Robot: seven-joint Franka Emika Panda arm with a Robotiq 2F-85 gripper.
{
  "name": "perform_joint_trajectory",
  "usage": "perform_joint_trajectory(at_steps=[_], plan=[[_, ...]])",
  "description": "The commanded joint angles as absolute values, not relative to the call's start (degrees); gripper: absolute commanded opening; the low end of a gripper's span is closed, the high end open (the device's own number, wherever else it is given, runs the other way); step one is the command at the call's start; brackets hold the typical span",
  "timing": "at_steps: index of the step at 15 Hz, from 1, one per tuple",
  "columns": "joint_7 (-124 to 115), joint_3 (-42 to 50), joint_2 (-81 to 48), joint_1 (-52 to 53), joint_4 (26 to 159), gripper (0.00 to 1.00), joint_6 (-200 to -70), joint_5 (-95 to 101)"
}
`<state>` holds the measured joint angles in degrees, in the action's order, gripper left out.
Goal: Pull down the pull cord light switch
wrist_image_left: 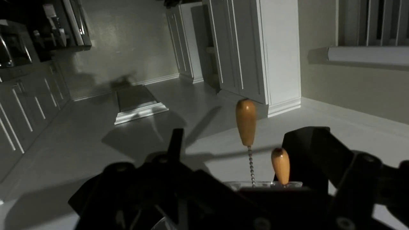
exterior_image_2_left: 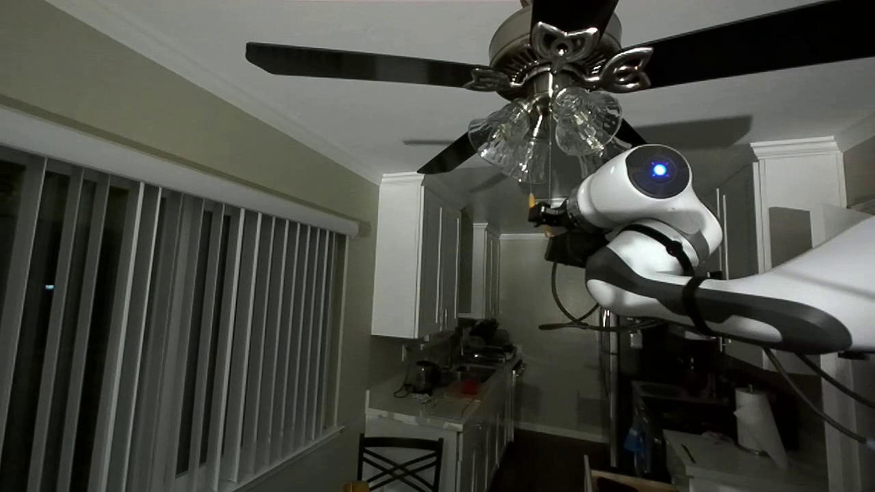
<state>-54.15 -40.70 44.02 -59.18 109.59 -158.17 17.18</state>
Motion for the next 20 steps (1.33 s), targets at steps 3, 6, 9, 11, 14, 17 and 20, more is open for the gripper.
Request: perform_joint_trajectory(at_steps=[3,6,9,11,14,17,20], plan=[[-53.80,-41.85,43.99,-62.11,104.84,1.00,-153.75,16.28],[-54.72,-41.83,44.60,-62.05,105.29,1.00,-153.50,16.98],[-54.76,-42.12,44.57,-62.03,104.95,1.00,-152.89,17.03],[-54.77,-42.13,44.50,-62.02,104.94,1.00,-152.88,17.04],[-54.77,-42.13,44.48,-62.02,104.94,1.00,-152.88,17.04],[-54.77,-42.13,44.48,-62.02,104.94,1.00,-152.88,17.04],[-55.37,-41.49,45.30,-62.17,105.85,1.00,-153.75,17.06]])
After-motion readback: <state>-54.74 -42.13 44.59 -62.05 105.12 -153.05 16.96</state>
